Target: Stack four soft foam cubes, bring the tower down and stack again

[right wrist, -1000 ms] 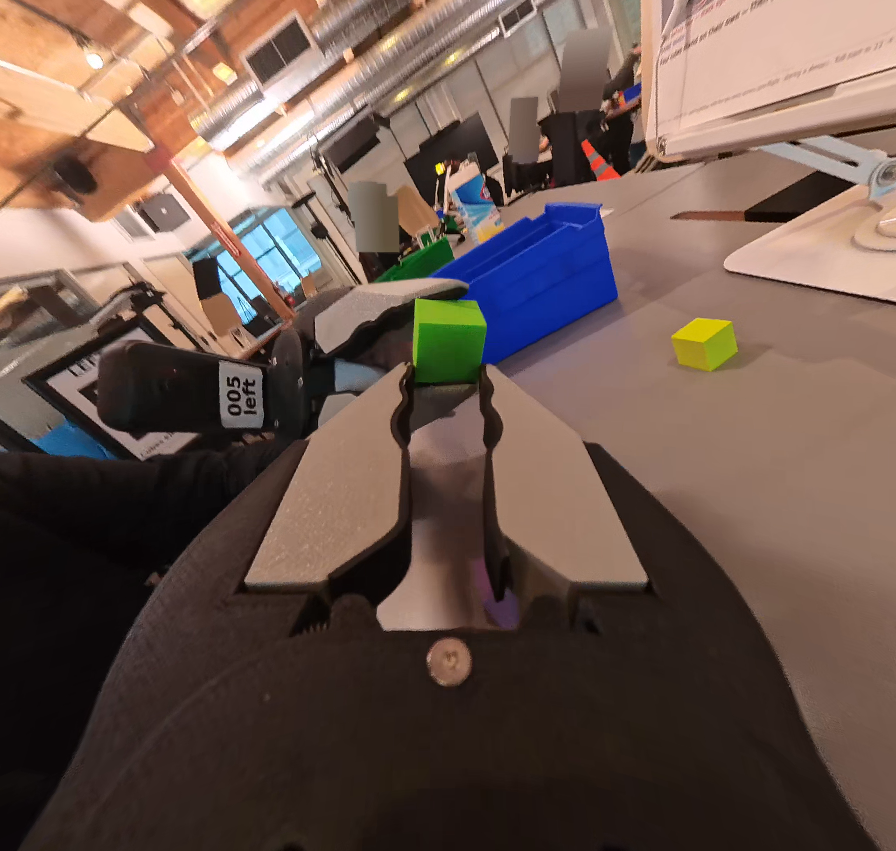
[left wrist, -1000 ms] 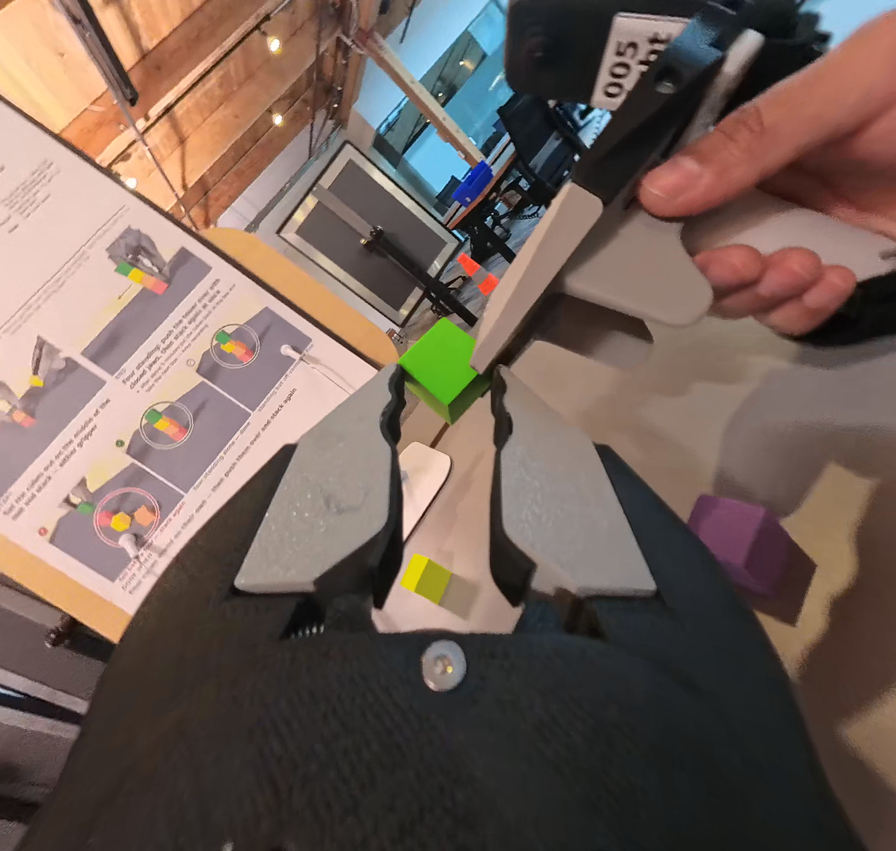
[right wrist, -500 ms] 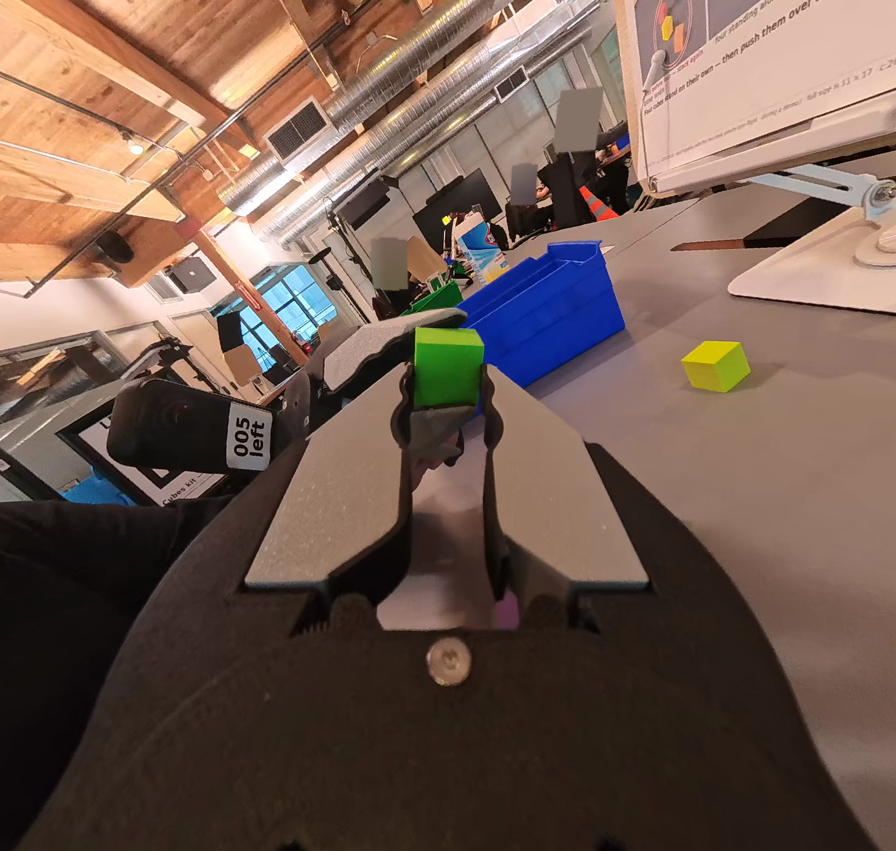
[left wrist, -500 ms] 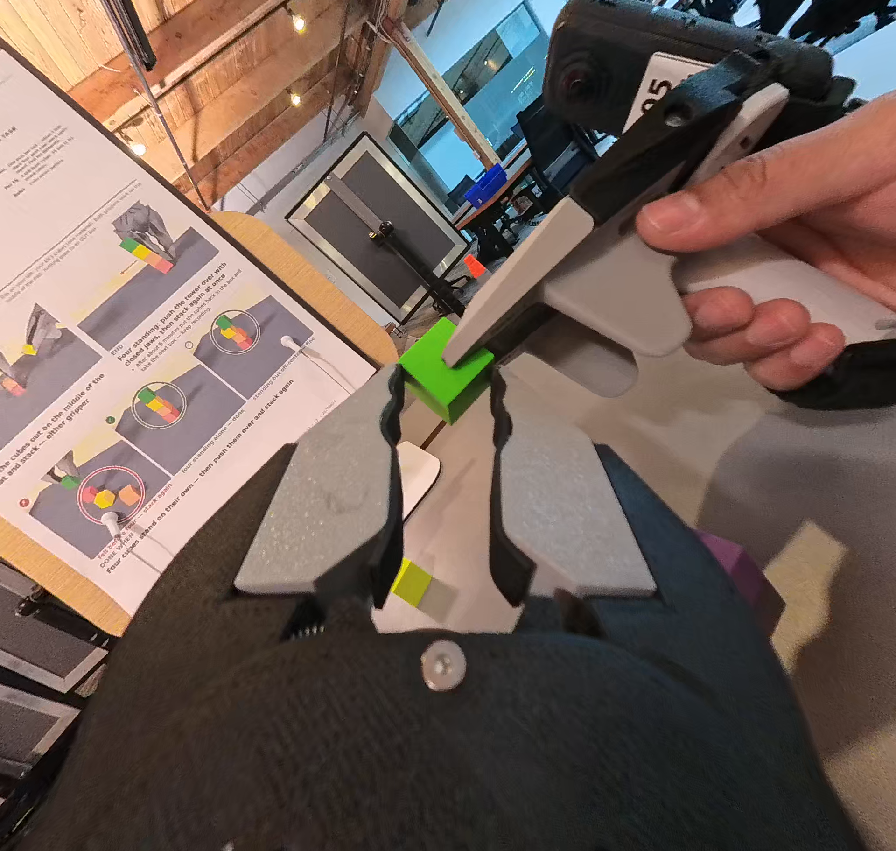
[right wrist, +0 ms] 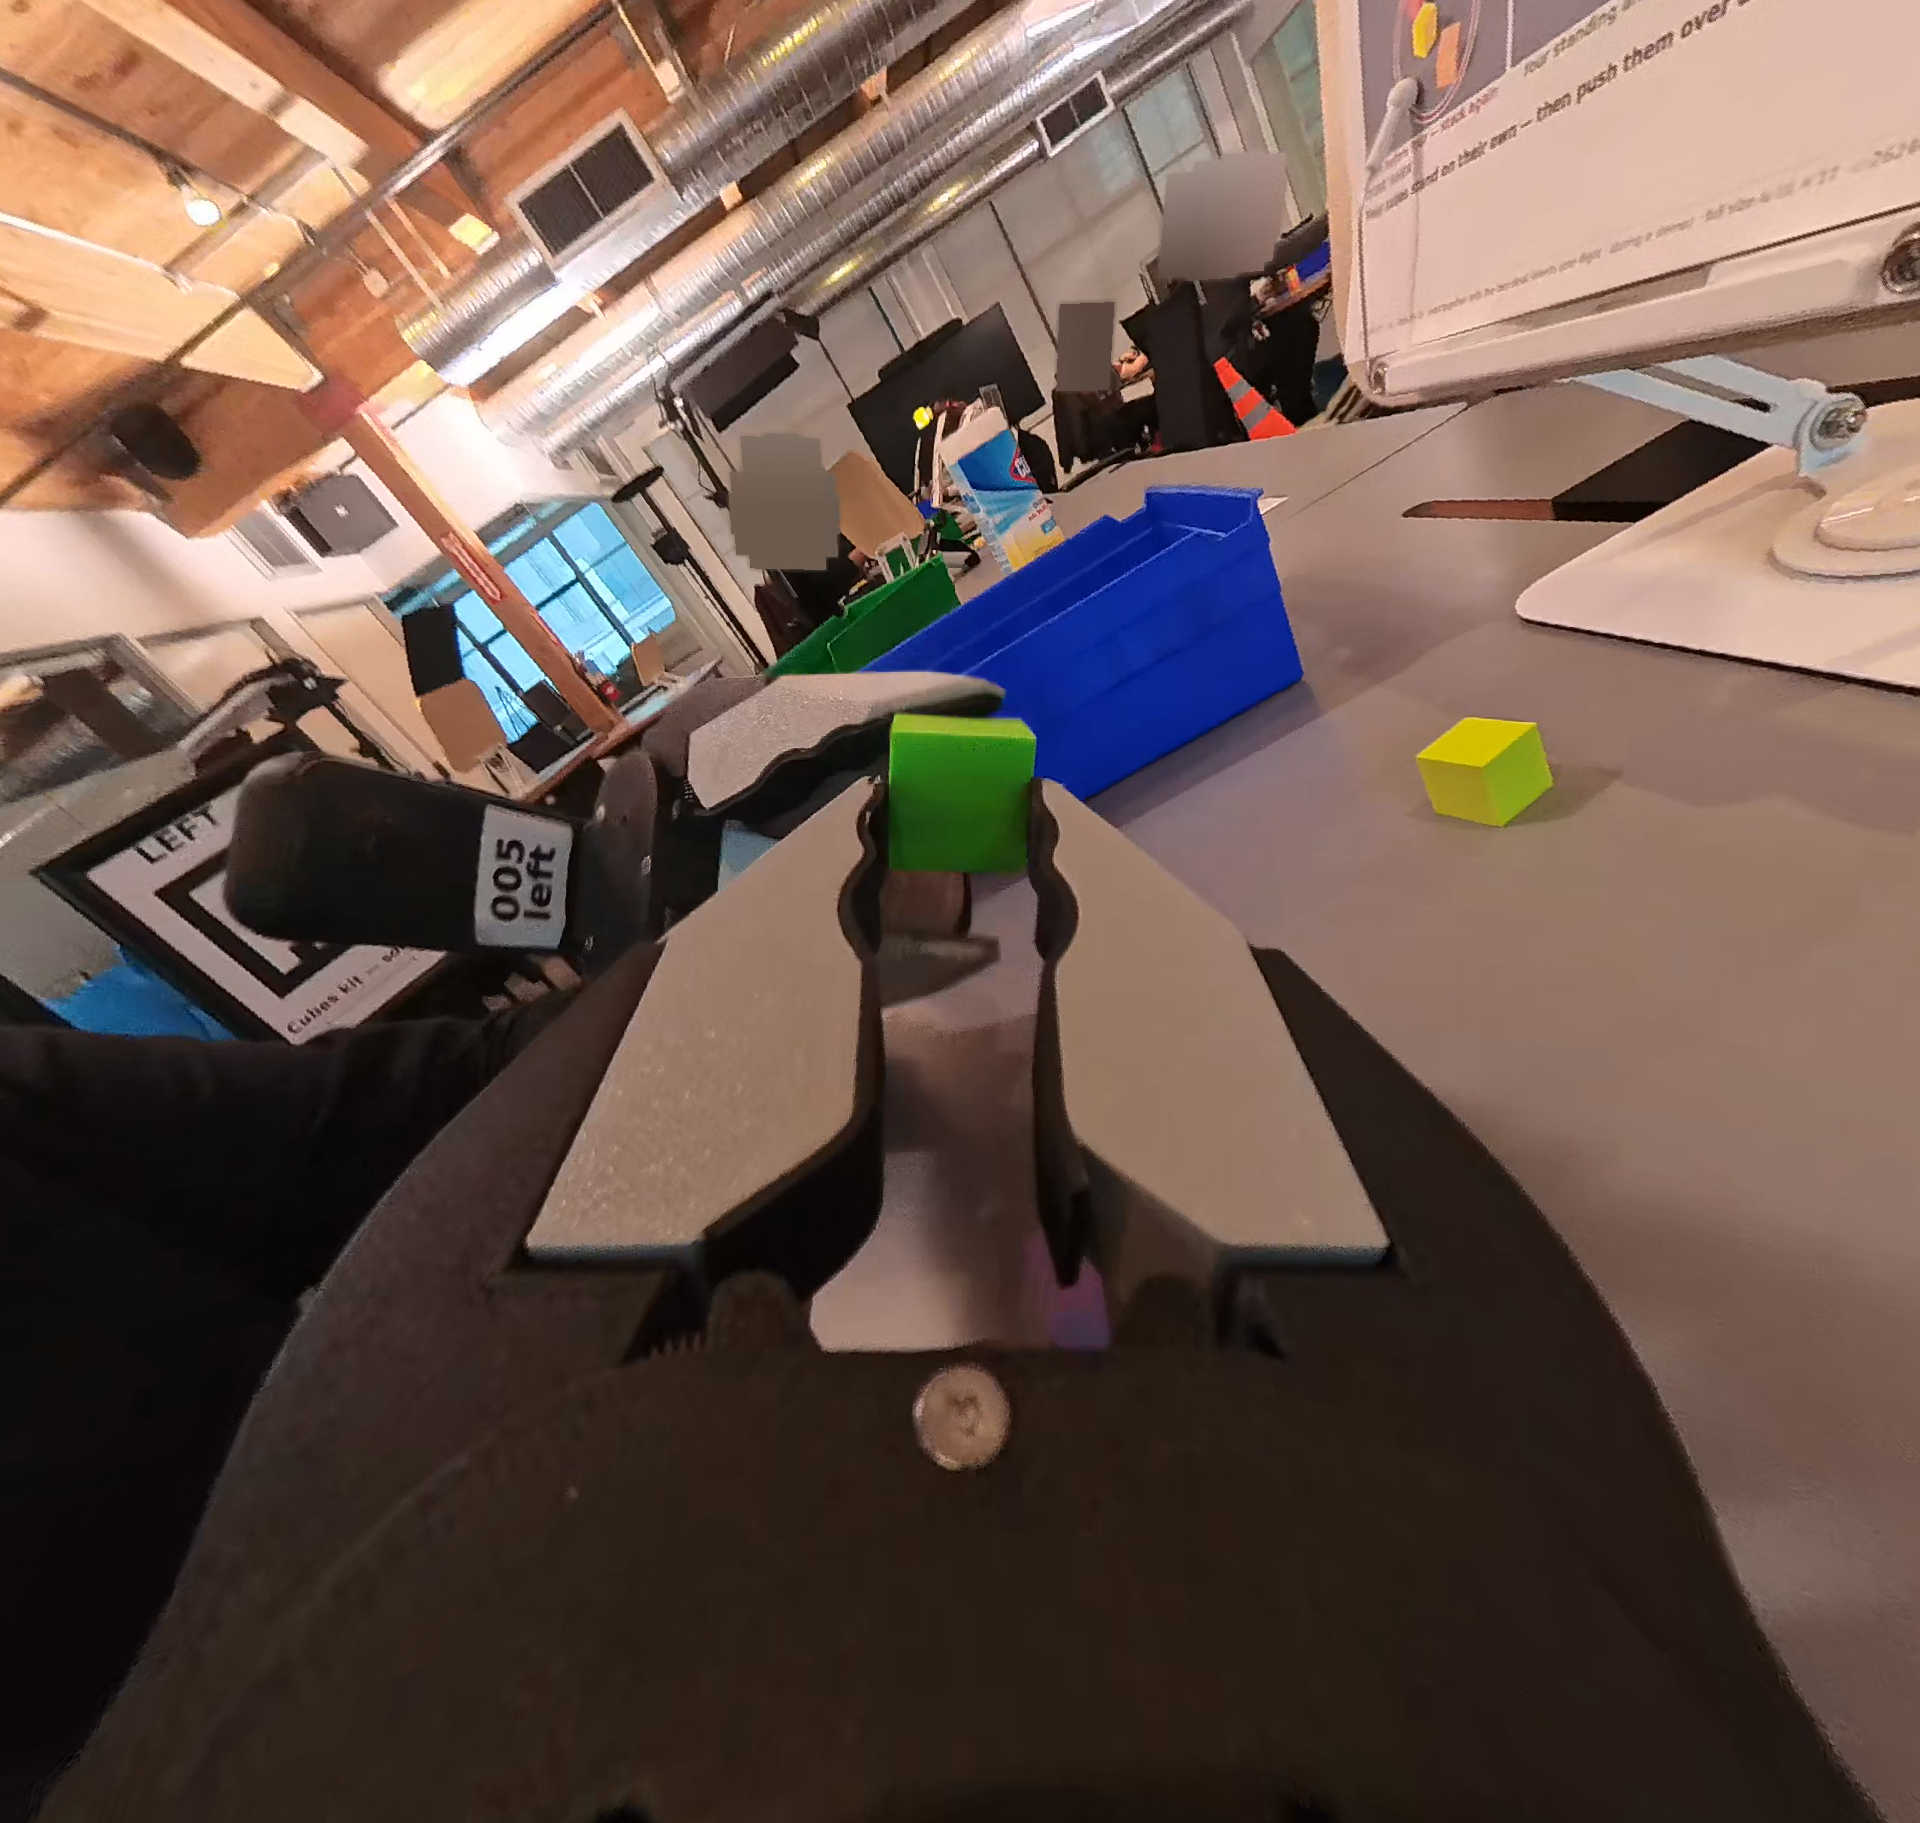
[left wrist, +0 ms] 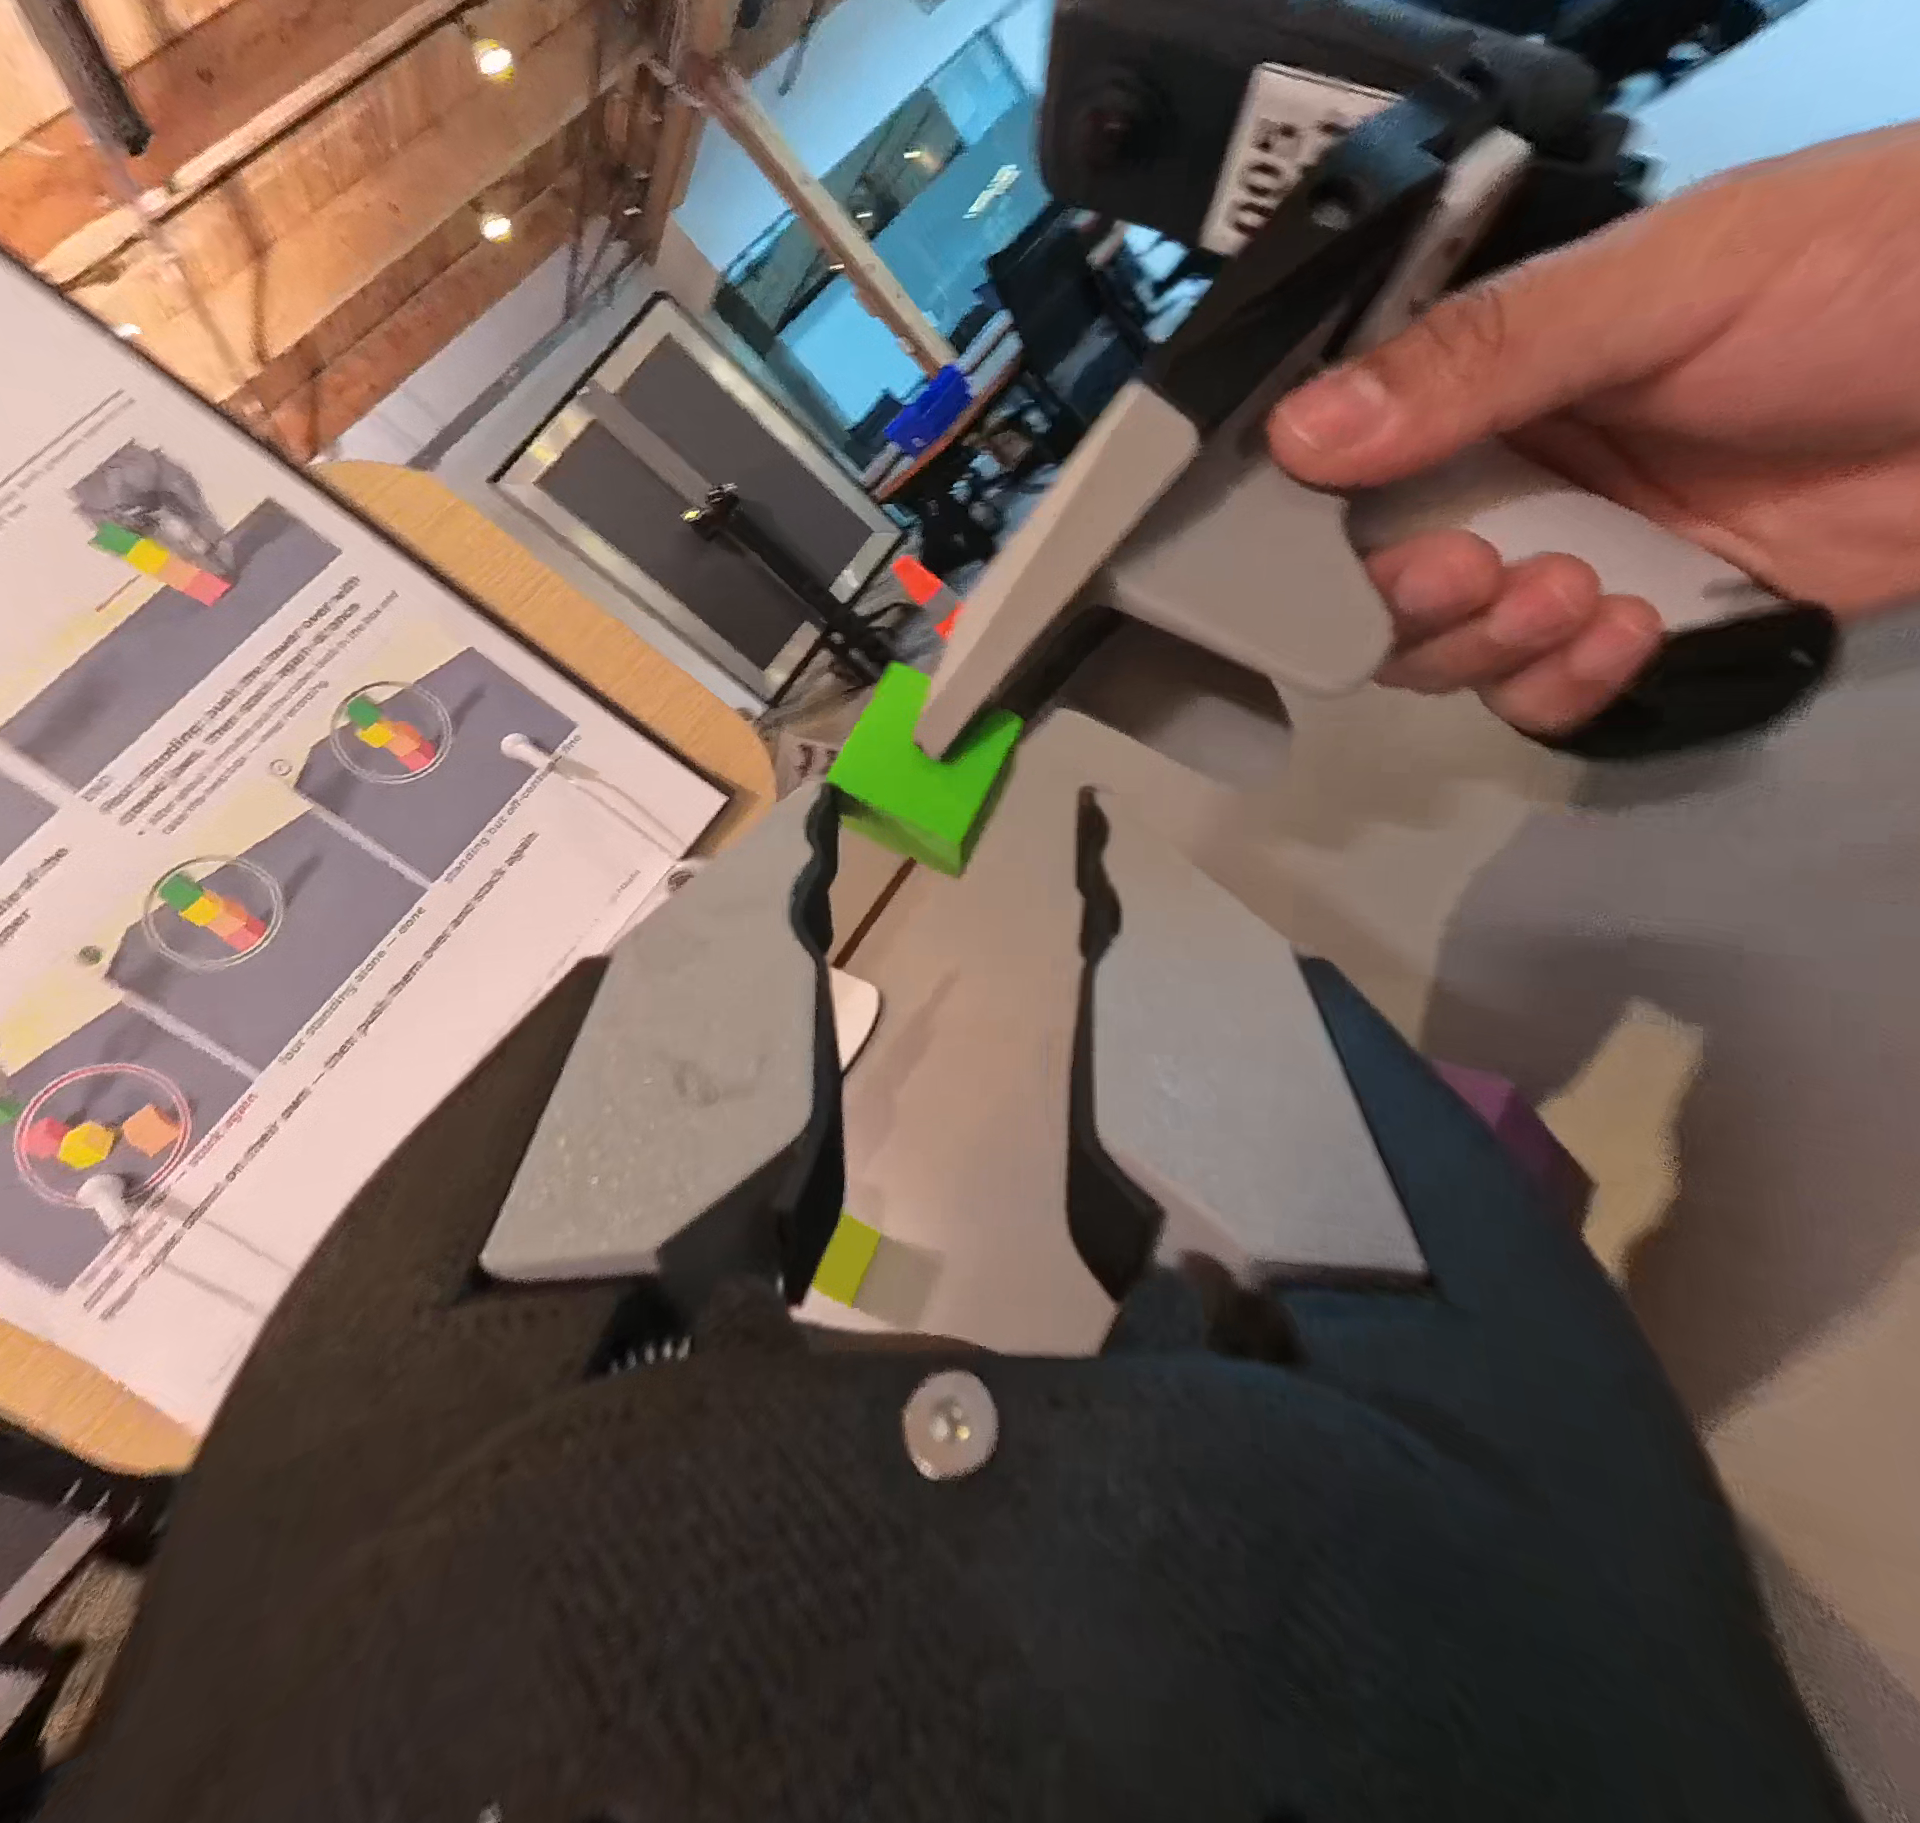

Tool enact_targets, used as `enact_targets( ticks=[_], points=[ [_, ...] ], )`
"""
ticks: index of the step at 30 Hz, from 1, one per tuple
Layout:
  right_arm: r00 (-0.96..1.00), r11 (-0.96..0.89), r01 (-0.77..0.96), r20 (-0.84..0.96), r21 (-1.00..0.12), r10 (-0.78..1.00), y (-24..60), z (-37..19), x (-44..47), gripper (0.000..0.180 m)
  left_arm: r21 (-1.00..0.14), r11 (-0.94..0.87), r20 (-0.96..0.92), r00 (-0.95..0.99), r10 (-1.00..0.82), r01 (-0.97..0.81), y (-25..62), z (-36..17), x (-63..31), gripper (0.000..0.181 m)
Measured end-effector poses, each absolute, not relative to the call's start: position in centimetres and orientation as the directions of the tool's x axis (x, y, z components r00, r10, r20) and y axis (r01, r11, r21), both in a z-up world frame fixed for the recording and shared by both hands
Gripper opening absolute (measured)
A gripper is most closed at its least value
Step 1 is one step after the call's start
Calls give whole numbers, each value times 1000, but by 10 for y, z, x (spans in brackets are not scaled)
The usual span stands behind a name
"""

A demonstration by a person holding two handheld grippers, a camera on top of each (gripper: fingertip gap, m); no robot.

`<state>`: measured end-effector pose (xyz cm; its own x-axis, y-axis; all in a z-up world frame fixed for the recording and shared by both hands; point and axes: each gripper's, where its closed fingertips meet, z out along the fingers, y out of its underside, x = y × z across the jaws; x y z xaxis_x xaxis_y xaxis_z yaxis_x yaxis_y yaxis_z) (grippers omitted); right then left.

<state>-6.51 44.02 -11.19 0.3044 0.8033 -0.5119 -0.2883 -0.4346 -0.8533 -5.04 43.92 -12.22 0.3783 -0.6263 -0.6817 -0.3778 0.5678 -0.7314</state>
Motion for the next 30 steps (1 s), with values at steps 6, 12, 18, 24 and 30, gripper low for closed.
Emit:
enact_targets(
  ticks=[6, 12, 18, 24, 30],
  points=[
    [371, -394, 4, -365, -919, 854, 427, -130, -54, 24, -784, 430, -541, 154, -827, -447, 434, -161, -68, 42],
    [421, -351, 209, -240, -913, 875, 419, -147, -55, 23, -808, 350, -470, 160, -868, -474, 448, -171, -79, 34],
    [405, -302, 462, -104, -834, 908, 406, -181, -64, 24, -766, 326, -453, 106, -885, -553, 449, -193, -87, 34],
    [354, -320, 586, -120, -745, 927, 398, -198, -60, 24, -736, 317, -434, 58, -899, -598, 447, -210, -89, 32],
    [200, -222, 699, -112, -679, 973, 395, -191, -70, 24, -692, 316, -440, 33, -897, -649, 450, -224, -94, 33]
  ],
)
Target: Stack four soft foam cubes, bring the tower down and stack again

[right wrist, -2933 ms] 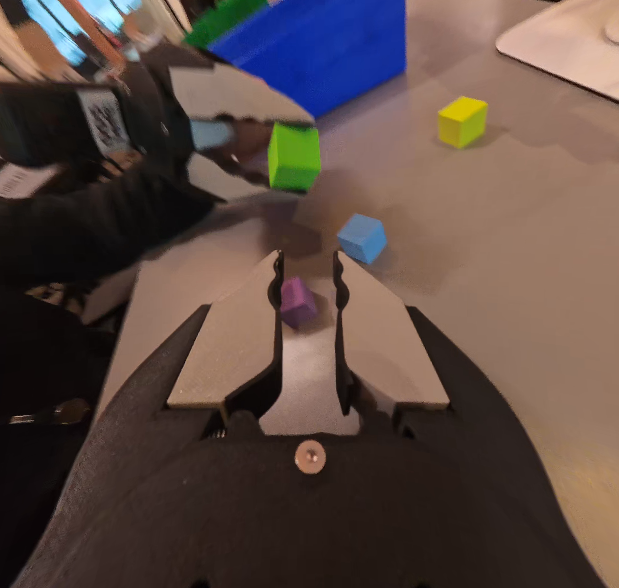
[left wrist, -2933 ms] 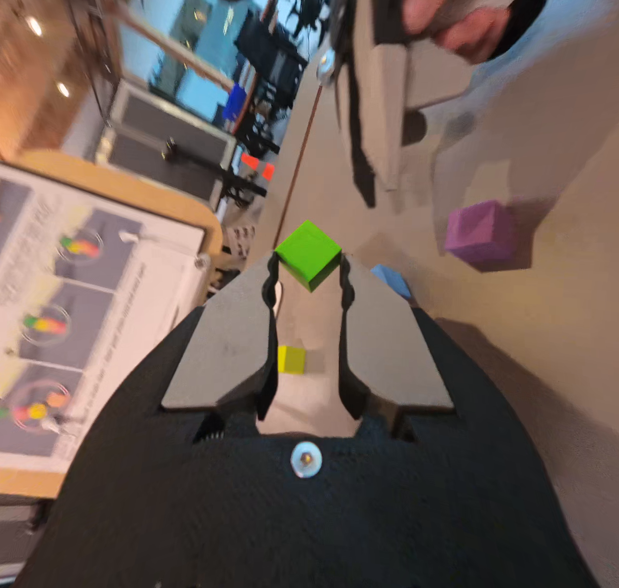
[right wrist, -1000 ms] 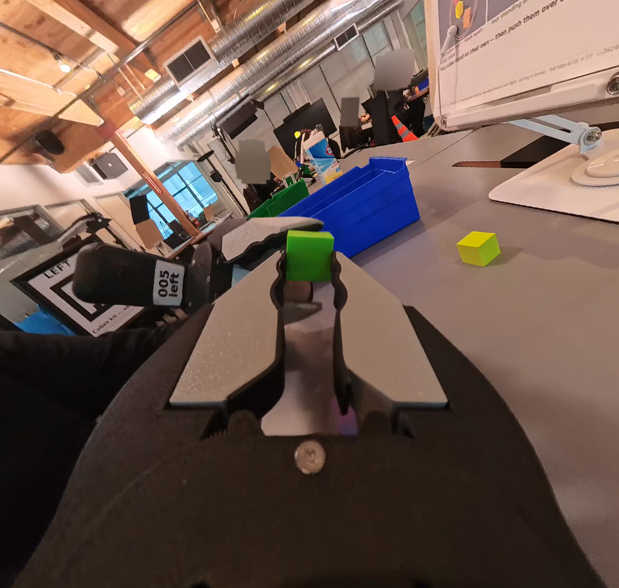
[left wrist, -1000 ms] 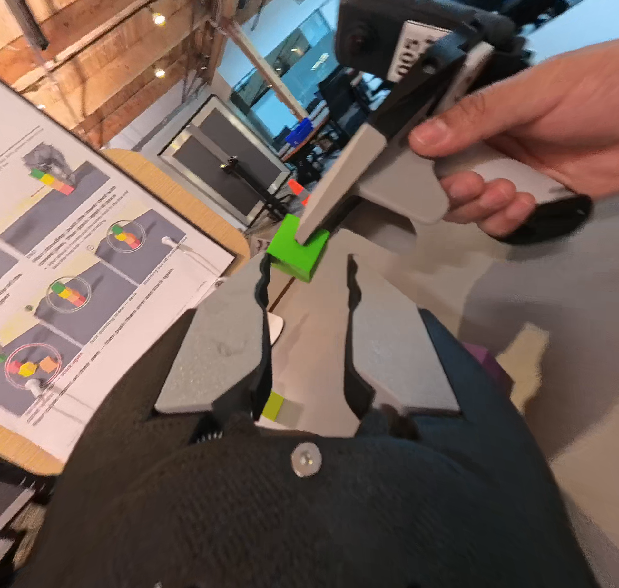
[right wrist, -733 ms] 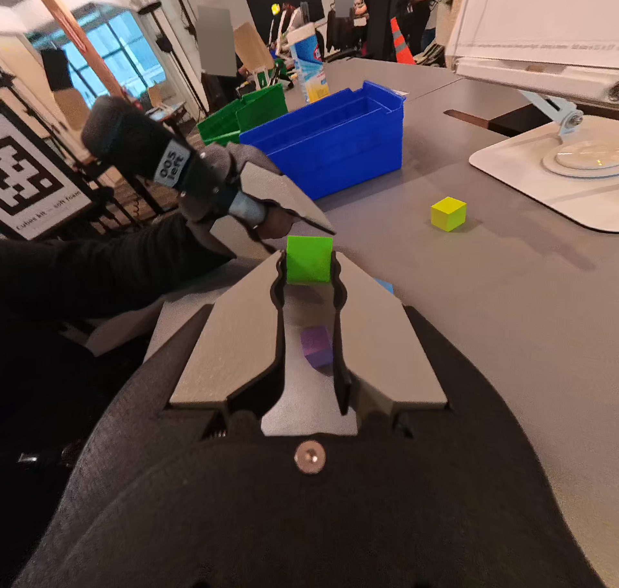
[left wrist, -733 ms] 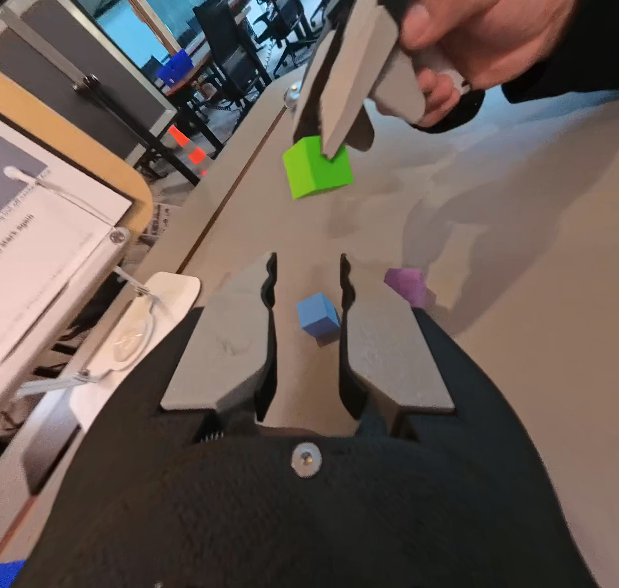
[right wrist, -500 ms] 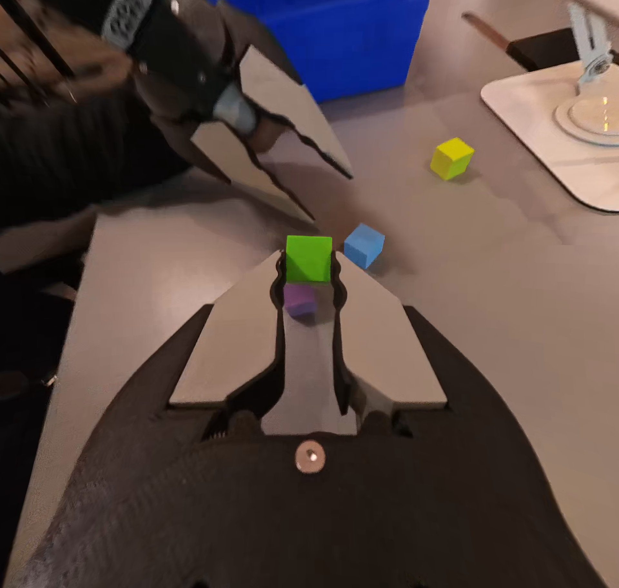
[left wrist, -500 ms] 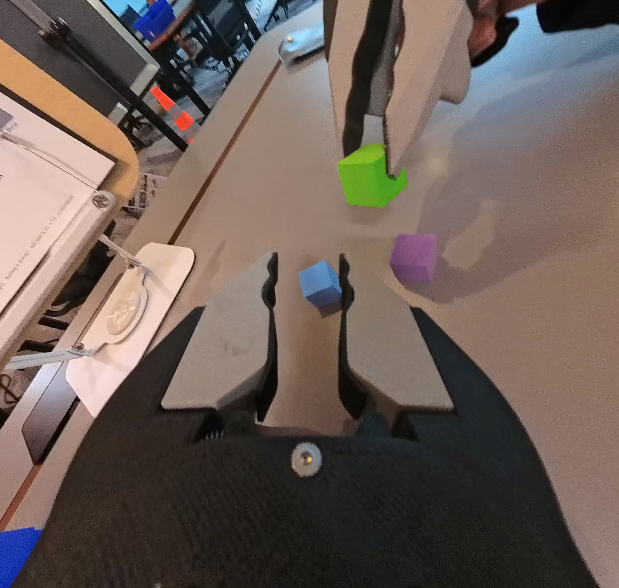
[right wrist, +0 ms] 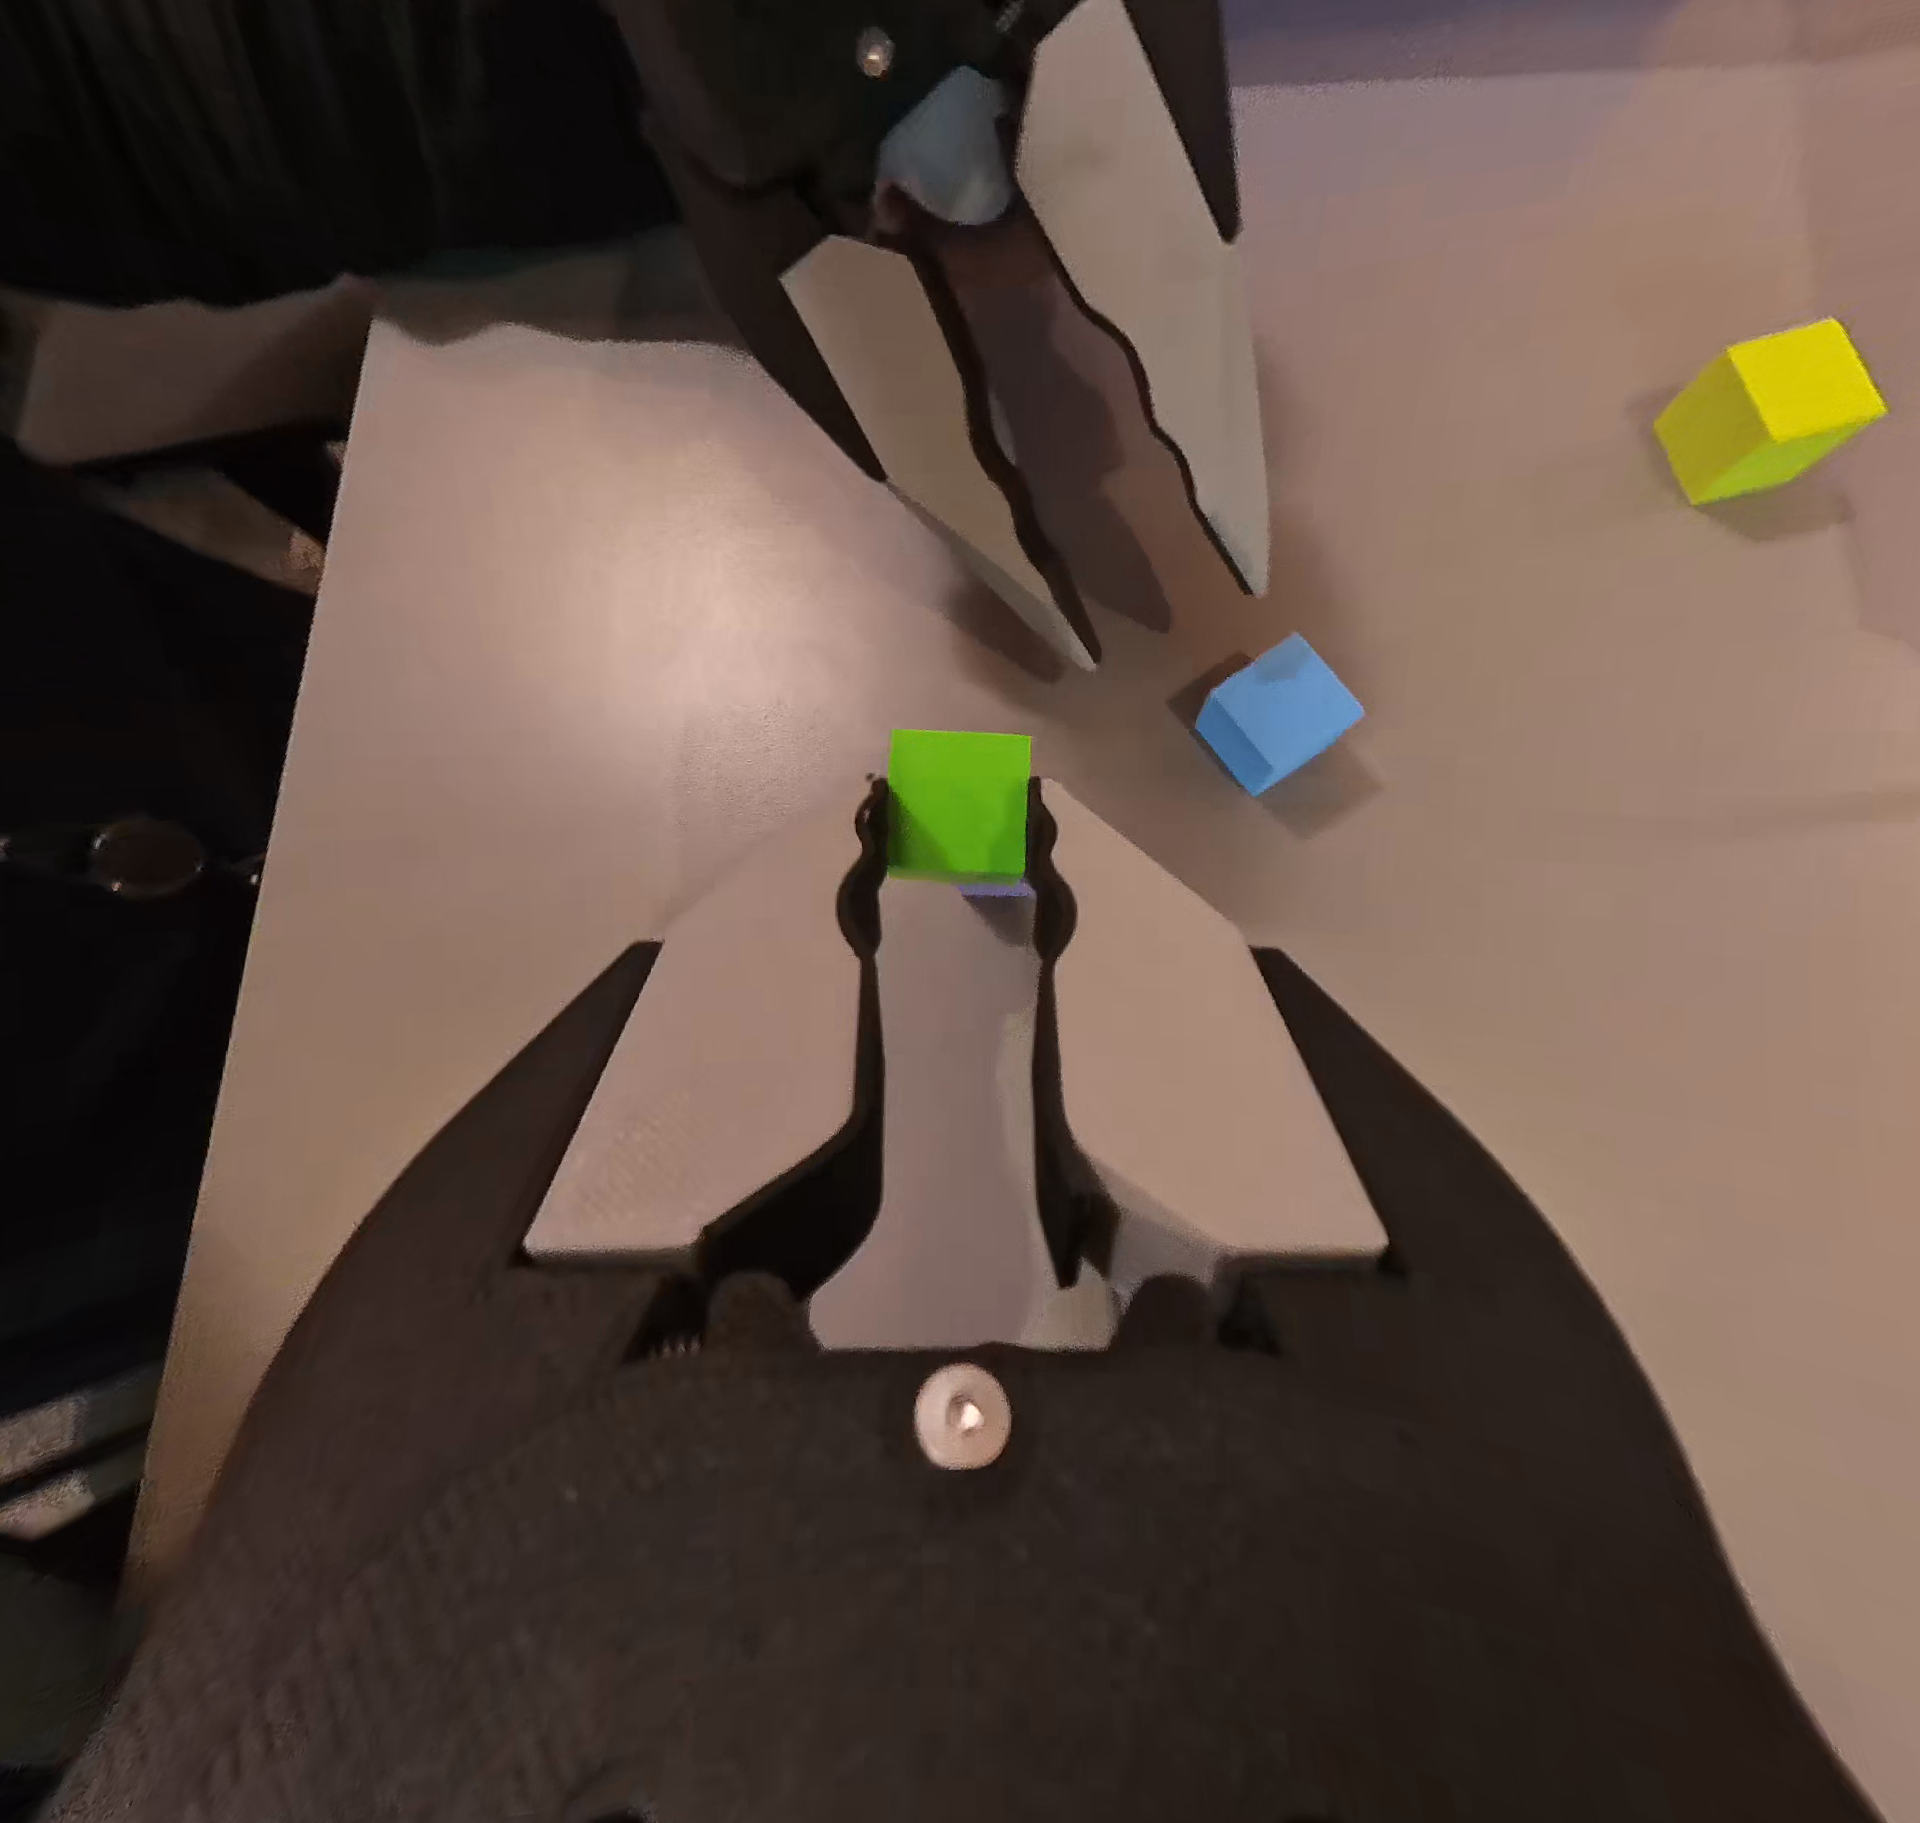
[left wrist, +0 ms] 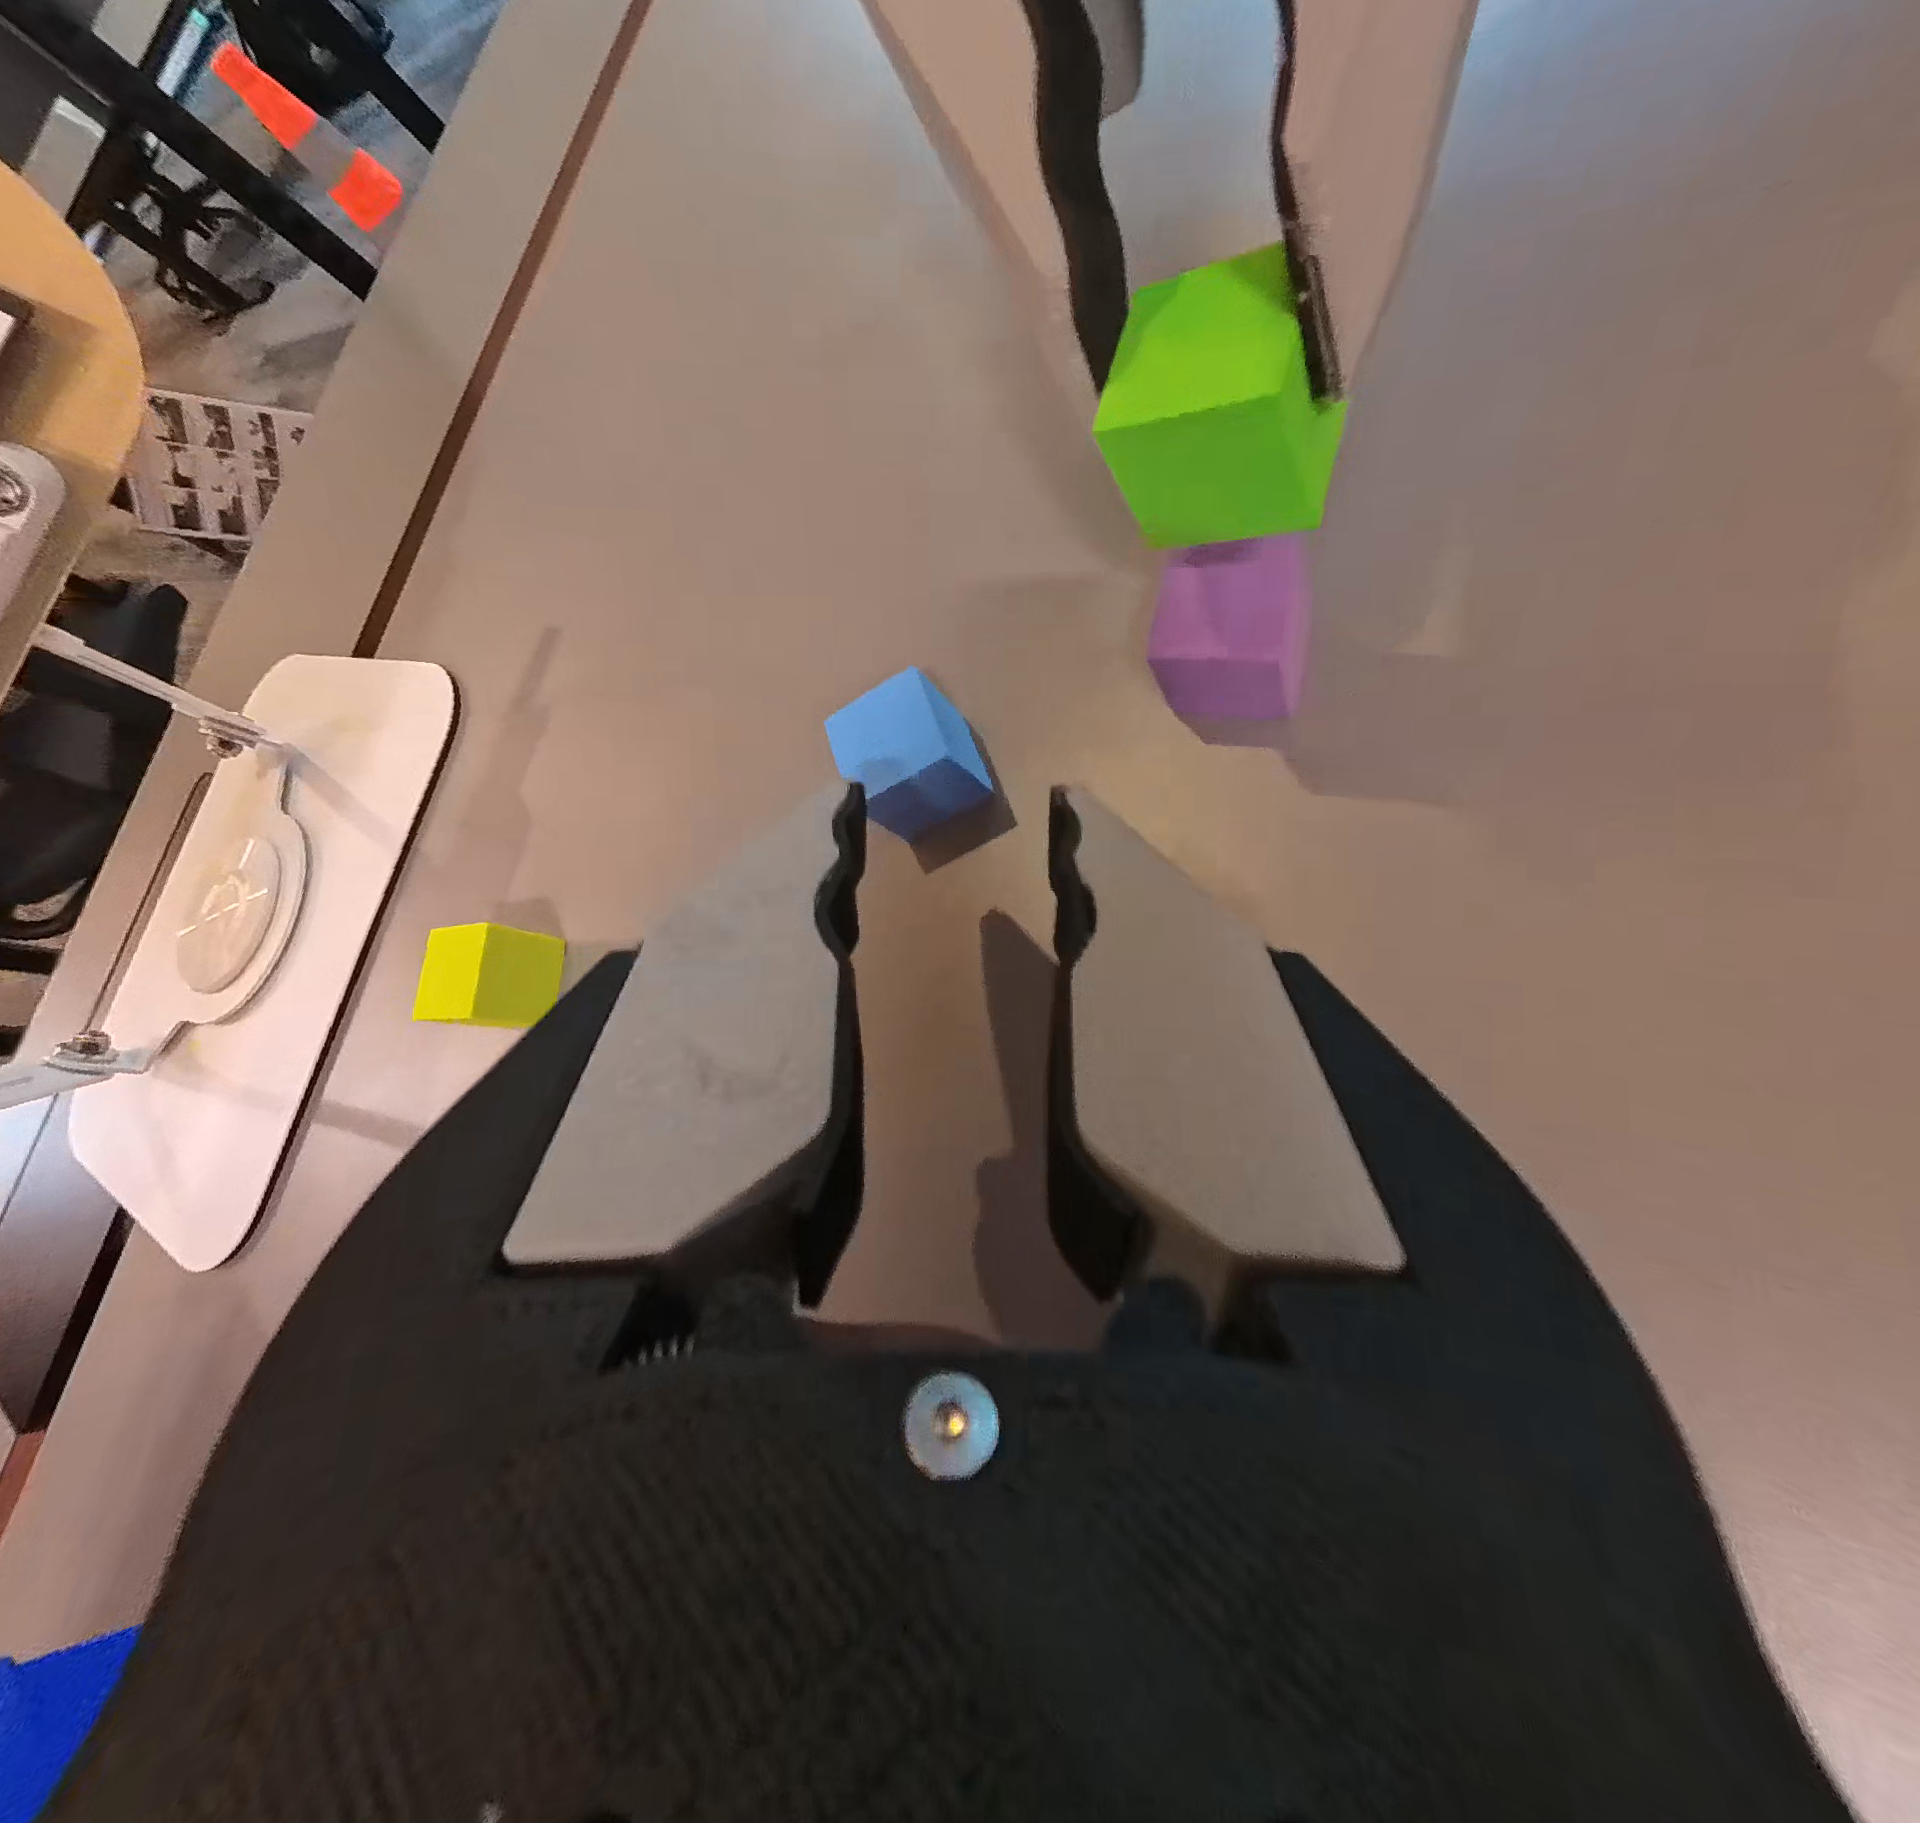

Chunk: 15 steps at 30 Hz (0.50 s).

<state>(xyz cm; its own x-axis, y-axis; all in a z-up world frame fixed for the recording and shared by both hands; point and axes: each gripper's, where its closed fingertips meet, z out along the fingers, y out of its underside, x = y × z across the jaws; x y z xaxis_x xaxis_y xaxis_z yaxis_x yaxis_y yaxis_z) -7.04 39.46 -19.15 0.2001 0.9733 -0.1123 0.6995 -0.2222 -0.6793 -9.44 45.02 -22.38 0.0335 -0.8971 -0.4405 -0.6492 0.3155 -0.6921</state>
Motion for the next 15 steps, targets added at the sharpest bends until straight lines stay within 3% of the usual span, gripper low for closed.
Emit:
enact_targets(
  ticks=[15],
  points=[
    [166, -185, 739, -91, -648, 982, 403, -204, -76, 24, -622, 279, -413, 4, -911, -731, 455, -247, -109, 35]
  ],
)
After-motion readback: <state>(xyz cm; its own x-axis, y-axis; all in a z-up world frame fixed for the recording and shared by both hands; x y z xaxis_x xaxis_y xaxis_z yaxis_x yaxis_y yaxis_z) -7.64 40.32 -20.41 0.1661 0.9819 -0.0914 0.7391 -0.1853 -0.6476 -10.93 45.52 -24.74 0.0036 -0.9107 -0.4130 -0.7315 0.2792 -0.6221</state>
